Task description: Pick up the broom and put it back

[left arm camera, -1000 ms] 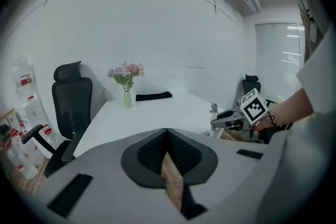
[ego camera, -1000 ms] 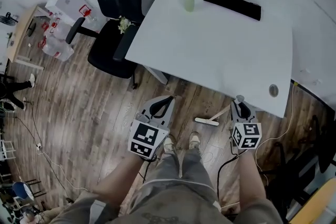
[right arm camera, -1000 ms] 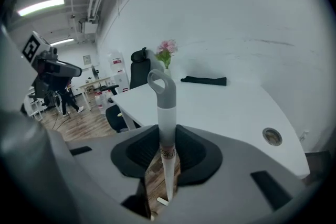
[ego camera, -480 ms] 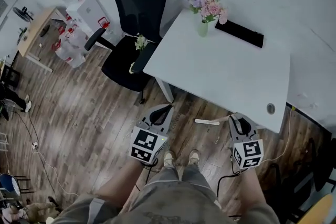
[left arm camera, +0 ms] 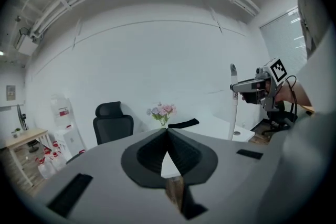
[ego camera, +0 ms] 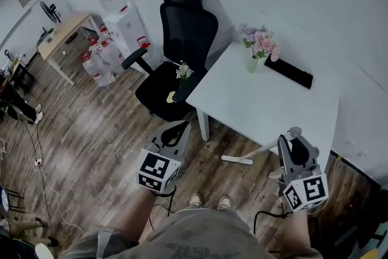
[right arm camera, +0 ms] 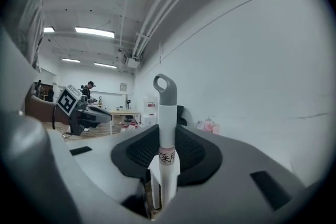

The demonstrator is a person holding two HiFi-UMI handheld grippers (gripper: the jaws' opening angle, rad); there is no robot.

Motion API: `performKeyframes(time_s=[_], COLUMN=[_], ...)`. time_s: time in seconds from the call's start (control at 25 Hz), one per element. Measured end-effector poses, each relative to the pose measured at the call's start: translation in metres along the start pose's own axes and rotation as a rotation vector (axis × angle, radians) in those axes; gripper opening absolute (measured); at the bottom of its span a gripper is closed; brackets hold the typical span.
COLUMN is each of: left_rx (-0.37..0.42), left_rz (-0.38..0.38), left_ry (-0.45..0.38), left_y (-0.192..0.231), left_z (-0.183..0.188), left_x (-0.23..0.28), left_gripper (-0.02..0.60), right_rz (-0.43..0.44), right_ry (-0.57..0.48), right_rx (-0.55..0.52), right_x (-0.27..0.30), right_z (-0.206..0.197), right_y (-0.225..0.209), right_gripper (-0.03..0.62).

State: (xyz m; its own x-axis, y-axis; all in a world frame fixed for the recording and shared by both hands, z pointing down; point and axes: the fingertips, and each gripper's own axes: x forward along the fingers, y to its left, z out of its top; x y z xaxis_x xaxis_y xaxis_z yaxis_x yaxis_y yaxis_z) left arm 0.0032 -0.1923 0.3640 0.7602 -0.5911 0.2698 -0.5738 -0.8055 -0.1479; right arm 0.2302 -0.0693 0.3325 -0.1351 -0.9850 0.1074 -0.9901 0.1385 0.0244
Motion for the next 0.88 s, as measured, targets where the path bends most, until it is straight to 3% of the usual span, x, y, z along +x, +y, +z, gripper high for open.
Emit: performKeyframes(time_s=[0.16, 0.44, 0.88], left_rx=[0.051, 0.022, 0.052], left_rz=[0.055, 0.091, 0.110], left_ry=[0.006, 0.011, 0.012], left_y=[0.012, 0.022, 0.026], left_z=[-0.003, -0.011, -0.016], left_x=[-0.027, -0.042, -0.041], left_gripper=[0.017, 0.017, 0.017], right_rz=[0.069, 0.125, 0.185], right_ry=[0.003, 0.039, 0.071], right_rx=[-0.021, -0.014, 0.014], right_x=[-0.001, 0.008, 0.047], right_z=[0.019, 0.017, 0.008], right_y=[0.031, 0.059, 0.090], right_gripper=[0.112, 0.112, 0.110])
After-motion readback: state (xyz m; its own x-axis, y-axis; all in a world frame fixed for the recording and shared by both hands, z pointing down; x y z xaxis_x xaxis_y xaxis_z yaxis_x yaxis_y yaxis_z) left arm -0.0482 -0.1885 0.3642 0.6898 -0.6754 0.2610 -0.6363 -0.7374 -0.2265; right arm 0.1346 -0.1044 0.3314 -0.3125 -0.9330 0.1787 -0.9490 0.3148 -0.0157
